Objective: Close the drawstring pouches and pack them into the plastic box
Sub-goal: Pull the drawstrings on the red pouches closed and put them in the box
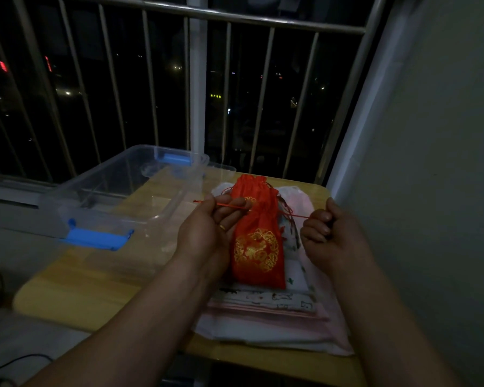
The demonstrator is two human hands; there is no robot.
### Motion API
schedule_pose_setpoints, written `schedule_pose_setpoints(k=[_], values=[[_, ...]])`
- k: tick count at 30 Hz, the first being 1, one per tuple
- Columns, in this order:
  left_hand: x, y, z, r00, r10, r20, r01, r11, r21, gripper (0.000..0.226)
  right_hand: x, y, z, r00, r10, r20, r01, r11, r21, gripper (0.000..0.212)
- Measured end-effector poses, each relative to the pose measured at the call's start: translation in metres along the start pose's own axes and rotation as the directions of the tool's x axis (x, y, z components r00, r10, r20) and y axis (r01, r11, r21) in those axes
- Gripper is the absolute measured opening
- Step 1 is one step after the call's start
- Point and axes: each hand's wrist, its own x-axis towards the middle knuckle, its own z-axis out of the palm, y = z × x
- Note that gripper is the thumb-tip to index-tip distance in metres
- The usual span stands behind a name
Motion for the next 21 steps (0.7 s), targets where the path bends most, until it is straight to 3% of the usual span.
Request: schedule_pose_setpoints(k=[3,5,7,9,14,17,21], values=[[-0.001,0.003,0.003,0.997,0.061,0.047,-0.062,0.998,0.021,0.03,-0.004,0.005,0.005,0.999,-0.048,0.019,0.05,0.992,-0.12,0.032],[-0.002,0.008,0.004,0.979,0.173,0.11,-0.195,0.95,0.242,0.033,-0.007,0.007,0.013,0.993,-0.092,0.07,0.106,0.964,-0.245,0.03],[-0.004,0.012,0.006,0.938,0.244,0.246,-0.343,0.756,0.557,0.037,-0.012,0.007,0.022,0.981,-0.122,0.15,0.169,0.92,-0.354,0.026],[-0.007,0.016,0.007,0.898,0.226,0.377,-0.438,0.528,0.728,0.036,-0.016,0.007,0.029,0.963,-0.14,0.229,0.229,0.874,-0.43,0.024],[-0.007,0.009,0.006,0.812,0.101,0.575,-0.584,0.154,0.797,0.036,-0.02,0.008,0.037,0.894,-0.192,0.405,0.424,0.657,-0.624,0.011],[-0.007,0.006,0.007,0.796,0.068,0.602,-0.605,0.14,0.784,0.027,-0.023,0.011,0.043,0.861,-0.164,0.481,0.48,0.572,-0.665,0.009],[-0.007,0.004,0.008,0.801,0.097,0.591,-0.592,0.28,0.756,0.021,-0.021,0.015,0.043,0.859,-0.285,0.426,0.512,0.461,-0.724,0.014]])
